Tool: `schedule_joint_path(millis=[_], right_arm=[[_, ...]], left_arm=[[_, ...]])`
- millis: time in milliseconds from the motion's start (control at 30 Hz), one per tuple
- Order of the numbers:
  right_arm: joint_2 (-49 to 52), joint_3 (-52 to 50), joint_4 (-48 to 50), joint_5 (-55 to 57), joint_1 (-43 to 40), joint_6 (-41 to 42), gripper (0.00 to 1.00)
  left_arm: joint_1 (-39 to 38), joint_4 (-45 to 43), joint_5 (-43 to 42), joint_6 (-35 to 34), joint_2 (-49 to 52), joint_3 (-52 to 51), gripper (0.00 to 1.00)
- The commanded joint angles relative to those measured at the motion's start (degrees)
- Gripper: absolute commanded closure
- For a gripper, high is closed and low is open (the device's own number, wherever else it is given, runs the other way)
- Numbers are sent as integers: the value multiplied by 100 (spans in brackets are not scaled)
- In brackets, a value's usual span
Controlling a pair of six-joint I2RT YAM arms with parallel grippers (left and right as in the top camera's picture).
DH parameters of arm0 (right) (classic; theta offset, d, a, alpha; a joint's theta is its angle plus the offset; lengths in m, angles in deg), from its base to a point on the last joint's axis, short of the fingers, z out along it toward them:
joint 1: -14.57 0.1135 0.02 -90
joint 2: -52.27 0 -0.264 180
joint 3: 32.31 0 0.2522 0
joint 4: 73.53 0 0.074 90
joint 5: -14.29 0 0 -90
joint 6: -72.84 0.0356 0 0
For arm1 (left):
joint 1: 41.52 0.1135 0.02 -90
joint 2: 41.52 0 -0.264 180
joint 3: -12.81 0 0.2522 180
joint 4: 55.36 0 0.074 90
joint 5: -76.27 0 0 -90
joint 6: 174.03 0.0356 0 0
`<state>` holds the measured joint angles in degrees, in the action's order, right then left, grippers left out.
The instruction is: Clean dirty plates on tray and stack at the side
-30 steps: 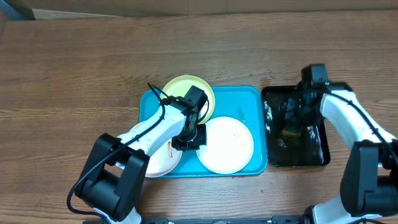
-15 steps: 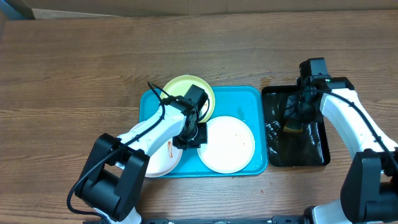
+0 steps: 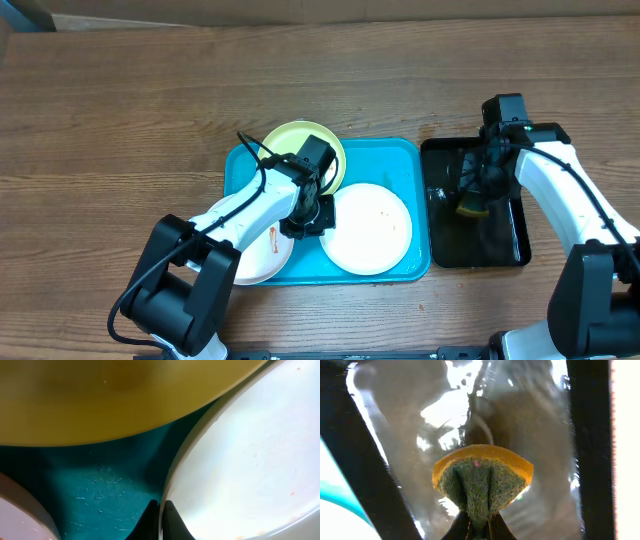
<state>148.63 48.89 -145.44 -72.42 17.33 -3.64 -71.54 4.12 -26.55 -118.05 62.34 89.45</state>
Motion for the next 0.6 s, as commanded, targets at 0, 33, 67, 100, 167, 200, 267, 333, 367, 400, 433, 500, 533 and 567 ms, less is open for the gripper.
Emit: schedule_joint_path(millis=[0, 33, 67, 100, 167, 200, 267, 333, 367, 400, 433, 500, 533, 567], right_arm=[[-142, 402, -111, 417, 101, 175, 96], [-142, 485, -162, 452, 157, 170, 96], [-142, 562, -201, 468, 212, 164, 96], [-142, 656, -256, 466, 273, 149, 96], [-142, 848, -387, 461, 387, 125, 96], [-142, 942, -466, 459, 450, 105, 96], [-142, 1128, -682, 411, 643, 81, 96], [-142, 1180, -758, 98, 793, -181, 96], [-142, 1180, -782, -144, 911, -352, 96], [-142, 1178, -822, -343, 1029, -487, 96], [-142, 1172, -855, -481, 1145, -597, 96], [-142, 1165, -960, -527, 1397, -636, 96], [-142, 1163, -1005, -494, 1537, -627, 96], [-142, 1147, -1032, -450, 1681, -627, 96]], left_arm=[[-44, -31, -9, -280, 28, 105, 96], [-44, -52, -7, -319, 28, 105, 96], [-44, -68, -9, -354, 28, 105, 96], [-44, -85, -13, -382, 28, 105, 96], [-44, -103, -11, -393, 28, 105, 96], [-44, -103, -11, -393, 28, 105, 96], [-44, -101, -11, -393, 28, 105, 96], [-44, -107, -11, -393, 28, 105, 96], [-44, -107, -11, -393, 28, 105, 96], [-44, -107, -11, -391, 28, 105, 96], [-44, -109, -11, -393, 28, 105, 96], [-44, -120, -11, -393, 28, 105, 96], [-44, -122, -11, -393, 28, 105, 96], [-44, -125, -13, -393, 28, 105, 96]])
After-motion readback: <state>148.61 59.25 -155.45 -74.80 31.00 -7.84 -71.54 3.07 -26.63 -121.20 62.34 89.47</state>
